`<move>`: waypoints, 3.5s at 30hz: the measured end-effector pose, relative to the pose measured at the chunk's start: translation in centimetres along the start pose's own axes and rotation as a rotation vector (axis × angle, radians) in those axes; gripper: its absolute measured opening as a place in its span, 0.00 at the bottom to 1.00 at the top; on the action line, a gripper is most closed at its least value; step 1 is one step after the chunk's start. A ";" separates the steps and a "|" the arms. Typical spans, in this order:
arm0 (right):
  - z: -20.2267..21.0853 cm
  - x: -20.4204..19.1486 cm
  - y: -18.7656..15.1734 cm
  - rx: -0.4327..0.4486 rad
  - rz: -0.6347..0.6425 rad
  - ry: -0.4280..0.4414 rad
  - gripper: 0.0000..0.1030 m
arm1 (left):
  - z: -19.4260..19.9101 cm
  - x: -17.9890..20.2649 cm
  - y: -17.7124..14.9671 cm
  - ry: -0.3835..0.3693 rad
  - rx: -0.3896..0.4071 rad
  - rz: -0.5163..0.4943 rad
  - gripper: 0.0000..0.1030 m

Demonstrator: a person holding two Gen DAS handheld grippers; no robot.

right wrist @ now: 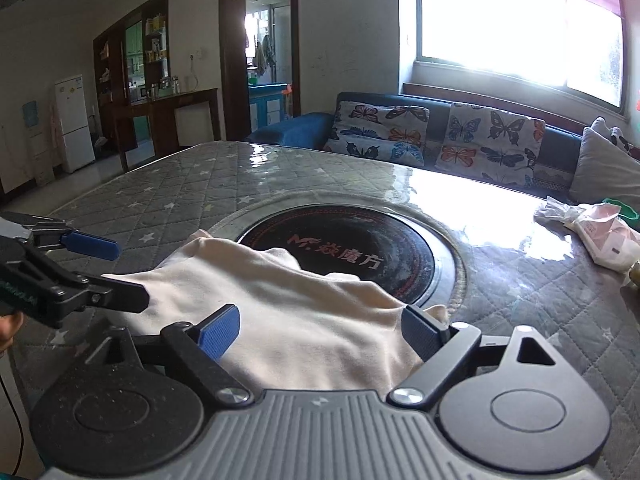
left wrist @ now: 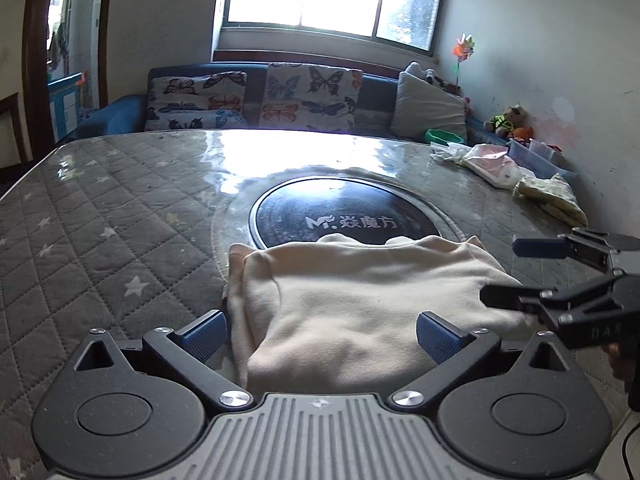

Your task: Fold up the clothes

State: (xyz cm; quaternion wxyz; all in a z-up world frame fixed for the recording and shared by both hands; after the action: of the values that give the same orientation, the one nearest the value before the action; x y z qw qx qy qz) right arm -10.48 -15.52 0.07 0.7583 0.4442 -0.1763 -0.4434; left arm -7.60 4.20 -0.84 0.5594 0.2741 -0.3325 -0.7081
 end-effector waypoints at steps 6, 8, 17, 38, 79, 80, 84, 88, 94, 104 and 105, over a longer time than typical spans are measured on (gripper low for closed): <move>-0.5 -2.3 -0.3 -0.018 0.059 0.046 0.86 | -0.3 -2.8 0.3 0.053 -0.028 0.087 1.00; -1.4 -4.0 -0.1 -0.034 0.110 0.083 0.86 | -0.7 -4.0 0.3 0.068 -0.052 0.134 1.00; -5.9 -10.4 0.0 -0.116 0.301 0.202 0.74 | -2.1 -6.7 0.1 0.097 -0.140 0.242 1.00; -4.3 -8.0 2.7 -0.007 0.077 0.250 0.10 | -4.2 -7.0 0.5 -0.167 -0.338 0.641 1.00; 2.7 11.5 -5.0 0.095 -0.511 -0.020 0.54 | -6.7 -3.7 0.2 -0.263 -0.368 0.531 0.26; 2.7 11.4 -5.0 0.093 -0.505 -0.024 0.54 | -6.7 -3.6 0.2 -0.260 -0.366 0.526 0.26; 2.3 10.0 -4.6 0.070 -0.479 -0.012 0.31 | -6.6 -3.3 0.4 -0.243 -0.348 0.489 0.25; 2.5 9.8 -4.6 0.088 -0.494 -0.004 0.22 | -6.5 -2.9 0.7 -0.223 -0.331 0.440 0.24; 2.9 9.6 -4.5 0.106 -0.509 -0.008 0.23 | -6.6 -2.7 1.0 -0.203 -0.319 0.393 0.25; 2.4 9.4 -5.2 0.115 -0.522 0.004 0.22 | -6.6 -2.5 1.0 -0.196 -0.301 0.358 0.24; 2.5 9.3 -5.2 0.120 -0.518 0.000 0.20 | -6.6 -2.5 1.1 -0.195 -0.299 0.354 0.23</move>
State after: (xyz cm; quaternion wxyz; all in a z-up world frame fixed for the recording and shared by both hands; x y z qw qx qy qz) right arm -9.75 -25.58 -4.12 0.5918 0.5189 -0.0829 -0.6113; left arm -1.36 5.38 -4.11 0.6743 0.0563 -0.3189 -0.6636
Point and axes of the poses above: each gripper's, at about its wrist camera, not at the fingertips, and z roughly against the way its jaws point, x to its right, y to its top, the point moved 5 cm from there along -z, roughly the way its jaws point, and after that the axes turned 14 degrees about y, right-handed, at the moved point
